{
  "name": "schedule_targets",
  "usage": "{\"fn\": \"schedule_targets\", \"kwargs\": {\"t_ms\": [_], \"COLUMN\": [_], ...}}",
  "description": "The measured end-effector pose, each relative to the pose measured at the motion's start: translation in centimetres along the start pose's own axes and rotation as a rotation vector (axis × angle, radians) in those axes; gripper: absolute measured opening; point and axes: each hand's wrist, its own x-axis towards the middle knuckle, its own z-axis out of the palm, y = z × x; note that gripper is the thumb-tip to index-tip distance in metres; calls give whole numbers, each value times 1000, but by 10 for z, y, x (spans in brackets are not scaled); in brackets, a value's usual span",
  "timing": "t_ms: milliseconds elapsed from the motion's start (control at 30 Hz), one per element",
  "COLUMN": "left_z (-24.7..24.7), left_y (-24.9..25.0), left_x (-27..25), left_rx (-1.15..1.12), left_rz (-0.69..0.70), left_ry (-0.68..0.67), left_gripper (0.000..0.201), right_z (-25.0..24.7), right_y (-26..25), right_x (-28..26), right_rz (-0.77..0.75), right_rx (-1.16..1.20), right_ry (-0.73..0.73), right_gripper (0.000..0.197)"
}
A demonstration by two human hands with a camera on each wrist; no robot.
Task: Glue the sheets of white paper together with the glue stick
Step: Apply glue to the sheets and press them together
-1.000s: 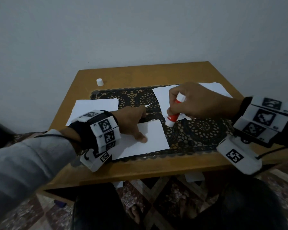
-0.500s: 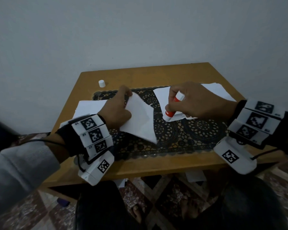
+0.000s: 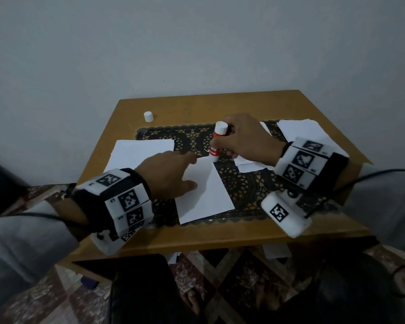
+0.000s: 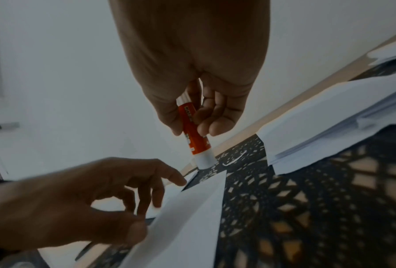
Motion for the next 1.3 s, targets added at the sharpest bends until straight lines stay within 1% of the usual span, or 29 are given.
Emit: {"fn": "schedule_targets", "kwargs": {"t_ms": [67,233,400,500,567,733,1133,1233,1300], "left_z": [2,6,6,6,7,5,3,2,1], "left_y": [1,-3,-7,-5,-5,-5,-3,-3,-2], "left_x": [2,11,19,20,21,20,23,26,28], "left_rx": [14,72,101,115,119,126,113,115,102], "left_rz": [60,109,136,144,141,147,127,133,131], "left_ry": [-43,-110,-148,-151,-146,-137,-163,-162,-170], "left_gripper": [70,80,83,82,82,82,88,87,85], "right_z": [7,24,27,29,31,27,13,12,11], "right_y": [0,5,8,10,11,12,6,6,7], "right_x": [8,20,28,27,25,9,-49,-59,-66], "right_rz": [-18,-48,-97,-139,-168,-179,-161,-131,-146], "right_rx": [-69,-184,-279,-341,-362,-370,-235,-220,-213], "right_ry": [-7,-31,-83,-122,-122,-111,-180,-204,-210], "right_gripper": [28,27,26,24,24,24,25,22,21]}}
